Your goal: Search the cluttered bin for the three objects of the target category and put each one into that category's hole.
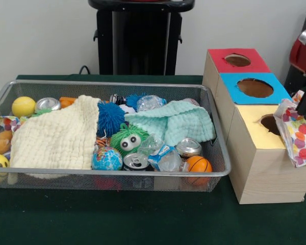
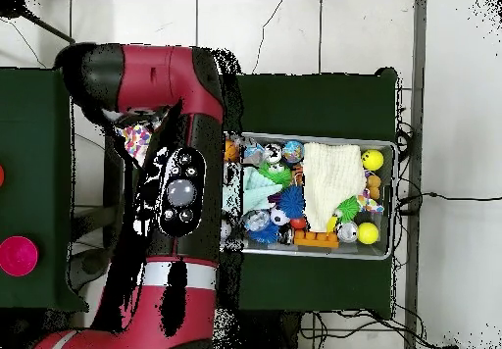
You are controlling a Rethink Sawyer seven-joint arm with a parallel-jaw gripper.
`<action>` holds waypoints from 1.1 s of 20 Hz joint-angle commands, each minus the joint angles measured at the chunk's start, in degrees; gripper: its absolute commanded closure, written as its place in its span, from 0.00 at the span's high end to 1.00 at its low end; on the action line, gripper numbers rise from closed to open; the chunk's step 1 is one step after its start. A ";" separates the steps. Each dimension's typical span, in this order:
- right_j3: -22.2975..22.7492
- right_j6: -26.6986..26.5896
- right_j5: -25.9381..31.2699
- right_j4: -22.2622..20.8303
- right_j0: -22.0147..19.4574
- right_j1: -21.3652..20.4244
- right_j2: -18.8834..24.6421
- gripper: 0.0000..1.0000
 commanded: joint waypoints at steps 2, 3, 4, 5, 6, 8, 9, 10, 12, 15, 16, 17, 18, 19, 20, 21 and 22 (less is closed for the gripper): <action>7.49 15.11 -2.10 0.82 2.63 1.24 2.36 0.00; 8.06 15.47 -2.52 0.93 2.95 1.08 2.30 0.00; 8.34 15.75 -2.96 1.01 3.30 1.08 2.29 0.00; 8.48 16.22 -3.08 1.13 3.64 1.12 2.19 0.00; 8.32 16.52 -2.95 1.30 3.83 1.24 2.15 0.00; 7.31 17.87 -1.95 1.56 4.53 1.75 1.74 0.00; 6.33 18.48 -0.86 1.73 4.83 2.12 1.49 0.00; 5.79 19.22 -0.35 1.83 5.24 2.35 1.17 0.00; 5.65 19.39 -0.30 2.21 5.52 2.33 1.09 0.00; 8.45 16.49 -3.15 2.25 4.74 1.34 1.83 0.00; 9.51 15.19 -4.17 1.94 4.39 0.98 1.89 0.00; 10.62 14.00 -5.45 1.88 3.98 0.74 2.25 0.00; 11.15 12.95 -6.28 1.58 3.56 0.71 2.33 0.00; 11.36 12.04 -7.15 1.30 3.13 0.97 2.49 0.00; 11.57 11.12 -8.01 1.02 2.70 1.23 2.64 0.00; 11.27 10.65 -8.42 0.78 2.40 1.71 2.65 0.00; 10.98 10.18 -8.83 0.53 2.09 2.18 2.66 0.00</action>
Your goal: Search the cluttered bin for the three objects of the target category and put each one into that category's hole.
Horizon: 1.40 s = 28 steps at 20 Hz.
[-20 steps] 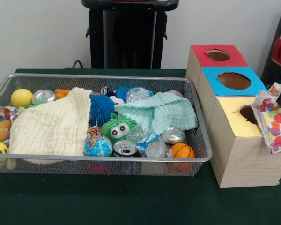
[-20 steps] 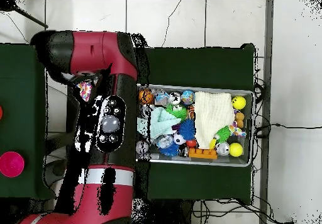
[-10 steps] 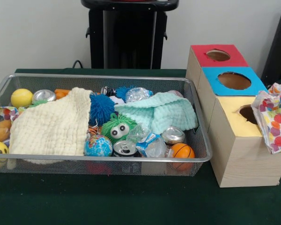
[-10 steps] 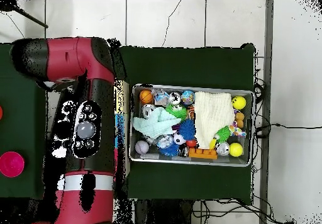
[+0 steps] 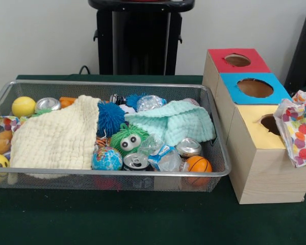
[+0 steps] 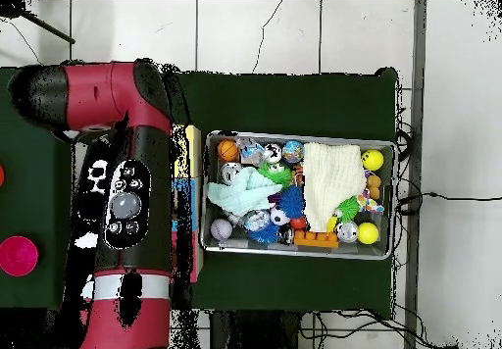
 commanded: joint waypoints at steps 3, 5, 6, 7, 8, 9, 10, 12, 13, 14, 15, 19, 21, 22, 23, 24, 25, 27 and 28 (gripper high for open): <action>9.31 10.85 -6.22 -0.43 -3.30 2.44 2.57 0.00; 8.70 10.72 -5.92 -0.54 -3.50 2.83 2.38 0.00; 8.37 10.40 -5.80 -0.65 -3.67 3.01 2.32 0.00; 8.43 9.84 -6.08 -0.63 -3.95 3.07 2.54 0.00; 8.55 9.48 -6.29 -0.67 -4.15 3.14 2.64 0.00; 8.90 9.55 -6.61 -0.62 -4.22 3.07 2.68 0.00; 9.31 10.21 -6.76 -0.42 -4.26 2.95 2.56 0.00; 8.33 10.24 -5.41 -1.21 -4.27 3.55 1.56 0.00; 8.12 9.87 -5.06 -1.33 -4.46 3.81 1.57 0.00; 8.39 9.73 -5.72 -1.56 -4.43 3.88 1.49 0.00; 9.11 9.38 -6.47 -1.33 -4.55 3.70 2.01 0.00; 11.03 9.38 -4.97 0.30 -4.31 2.36 3.56 0.00; 12.32 10.38 -5.01 0.99 -3.51 1.54 3.86 0.00; 12.97 10.59 -4.75 1.31 -3.13 1.13 4.06 0.00; 13.17 11.34 -4.69 1.37 -2.53 1.01 3.81 0.00; 13.44 11.72 -4.66 1.59 -2.18 0.86 3.86 0.00; 13.73 12.06 -4.85 1.87 -1.89 0.81 4.06 0.00; 14.23 12.20 -5.57 2.31 -1.60 0.97 4.54 0.00; 14.58 12.34 -6.14 2.48 -1.27 1.03 4.67 0.00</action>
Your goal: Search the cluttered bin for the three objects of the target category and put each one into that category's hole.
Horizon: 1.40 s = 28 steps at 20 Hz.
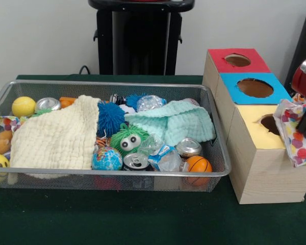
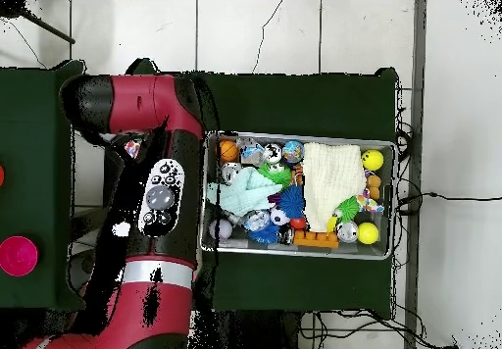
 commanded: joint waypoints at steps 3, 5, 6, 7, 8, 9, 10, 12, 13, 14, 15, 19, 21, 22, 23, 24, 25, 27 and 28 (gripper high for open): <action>11.22 12.44 -3.22 2.49 1.63 -1.10 4.66 0.00; 12.61 11.90 -4.25 2.56 1.96 -1.68 4.55 0.00; 13.35 11.25 -4.63 2.63 1.82 -2.08 4.60 0.00; 13.67 9.63 -4.58 2.40 1.23 -2.44 4.68 0.00; 13.98 8.01 -4.54 2.17 0.64 -2.81 4.76 0.00; 14.48 7.02 -4.59 2.43 0.02 -3.14 5.23 0.00; 14.98 6.02 -4.63 2.69 -0.60 -3.48 5.70 0.00; 15.93 5.10 -5.99 2.66 -1.00 -3.69 6.12 0.00; 16.66 3.88 -7.29 2.47 -1.58 -3.77 6.52 0.00; 17.39 2.66 -8.59 2.28 -2.15 -3.85 6.92 0.00; 18.49 0.35 -10.53 1.92 -3.37 -4.07 7.76 0.00; 20.88 -8.94 -13.98 -0.25 -8.63 -5.15 10.59 0.00; 20.70 -12.76 -13.84 -1.89 -11.00 -5.73 11.54 0.00; 20.58 -14.56 -13.62 -2.58 -12.16 -6.03 12.08 0.00; 20.62 -15.59 -13.44 -3.17 -13.10 -6.36 12.54 0.00; 20.81 -16.33 -13.82 -4.20 -13.60 -6.93 12.68 0.00; 20.70 -17.16 -13.91 -5.18 -14.29 -7.17 12.97 0.00; 20.46 -18.43 -13.33 -6.68 -15.41 -7.47 13.90 0.00; 20.16 -19.01 -13.01 -7.45 -15.89 -7.46 14.36 0.00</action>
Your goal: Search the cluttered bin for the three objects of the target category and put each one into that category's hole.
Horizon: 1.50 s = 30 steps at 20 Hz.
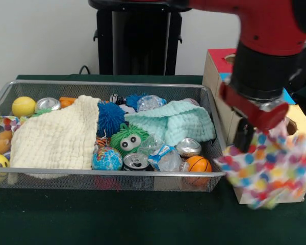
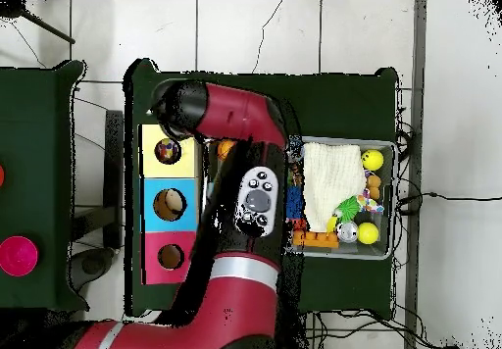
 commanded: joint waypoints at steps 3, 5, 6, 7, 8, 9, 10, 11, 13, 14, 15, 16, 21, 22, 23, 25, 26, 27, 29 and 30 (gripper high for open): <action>7.53 -16.57 0.33 -7.57 -4.58 -1.86 8.64 0.00; 7.84 -13.43 0.76 -8.16 -3.73 -2.32 8.79 0.00; 7.71 -11.81 1.30 -8.44 -3.31 -2.48 8.79 0.00; 7.38 -10.01 1.78 -8.52 -2.60 -2.44 8.59 0.00; 6.76 -8.37 2.38 -8.66 -2.03 -2.39 8.25 0.00; 6.51 -6.46 2.96 -8.41 -1.40 -2.38 8.08 0.00; 5.79 -5.02 3.98 -8.43 -0.84 -2.34 7.65 0.00; 5.46 -3.47 4.62 -8.28 -0.20 -2.39 7.22 0.00; 4.26 -1.31 5.93 -8.20 0.66 -2.27 6.42 0.00; 2.58 -0.79 7.13 -8.34 0.65 -1.59 5.98 0.00; 1.95 -0.55 7.68 -8.32 0.80 -1.43 5.77 0.00; 1.32 -0.31 8.23 -8.30 0.95 -1.26 5.56 0.00; -1.01 -0.91 10.25 -8.47 1.11 -0.81 4.97 0.00; -1.79 -0.93 10.74 -8.44 1.17 -0.56 4.98 0.00; -2.92 -1.30 11.34 -8.49 0.88 -0.13 5.07 0.00; -6.30 -2.08 12.72 -8.61 0.07 1.41 5.36 0.00; -8.27 -2.67 13.53 -8.67 -0.53 2.32 5.57 0.00; -9.95 -3.90 14.34 -8.79 -1.33 3.14 6.02 0.00; -13.33 -6.07 15.97 -9.02 -2.77 4.73 6.79 0.00; -15.04 -7.02 16.78 -9.12 -3.40 5.50 7.10 0.00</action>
